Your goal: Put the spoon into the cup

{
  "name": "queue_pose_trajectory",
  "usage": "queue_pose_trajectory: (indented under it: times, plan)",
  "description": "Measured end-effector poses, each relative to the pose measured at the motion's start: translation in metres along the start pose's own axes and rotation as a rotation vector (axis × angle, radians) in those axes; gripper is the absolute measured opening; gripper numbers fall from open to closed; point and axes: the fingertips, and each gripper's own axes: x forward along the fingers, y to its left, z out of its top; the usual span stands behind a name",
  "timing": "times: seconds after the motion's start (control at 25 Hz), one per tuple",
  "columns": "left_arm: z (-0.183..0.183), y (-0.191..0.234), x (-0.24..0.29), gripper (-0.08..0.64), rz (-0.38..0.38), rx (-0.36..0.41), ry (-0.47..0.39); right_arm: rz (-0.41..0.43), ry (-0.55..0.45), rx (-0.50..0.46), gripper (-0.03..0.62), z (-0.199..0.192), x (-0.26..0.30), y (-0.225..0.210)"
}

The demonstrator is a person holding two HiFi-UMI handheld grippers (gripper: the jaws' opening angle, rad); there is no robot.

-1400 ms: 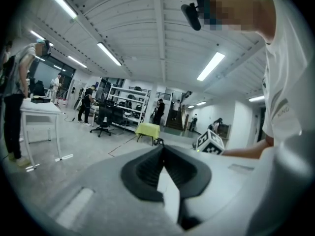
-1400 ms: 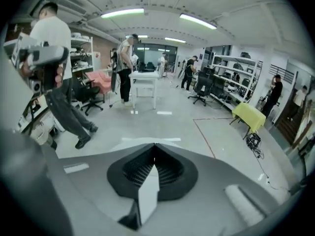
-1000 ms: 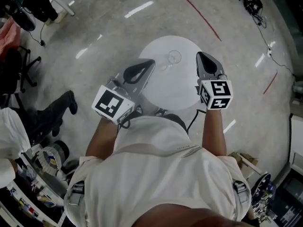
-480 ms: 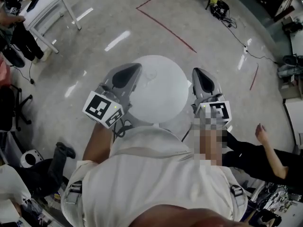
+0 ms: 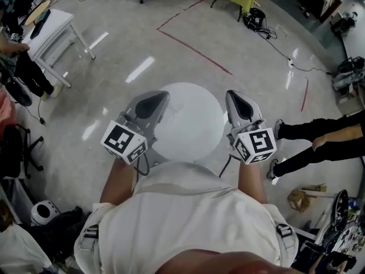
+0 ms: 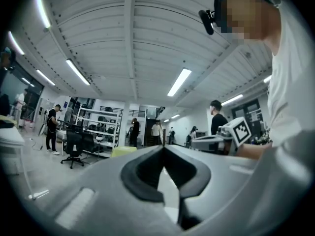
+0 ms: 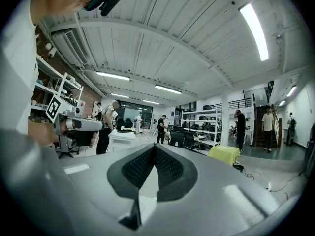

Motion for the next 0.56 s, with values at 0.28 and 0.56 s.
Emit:
queue_pose_trajectory:
  times: [0.28, 0.56]
  plan:
    - [0.008, 0.001, -0.003, 0.000, 0.004, 0.010, 0.008, 0.050, -0.008, -0.044, 0.005, 0.012, 0.011, 0.011]
    - [0.002, 0.002, 0.003, 0.000, 0.002, 0.025, 0.032, 0.075, -0.012, -0.045, 0.006, 0.009, 0.018, 0.007]
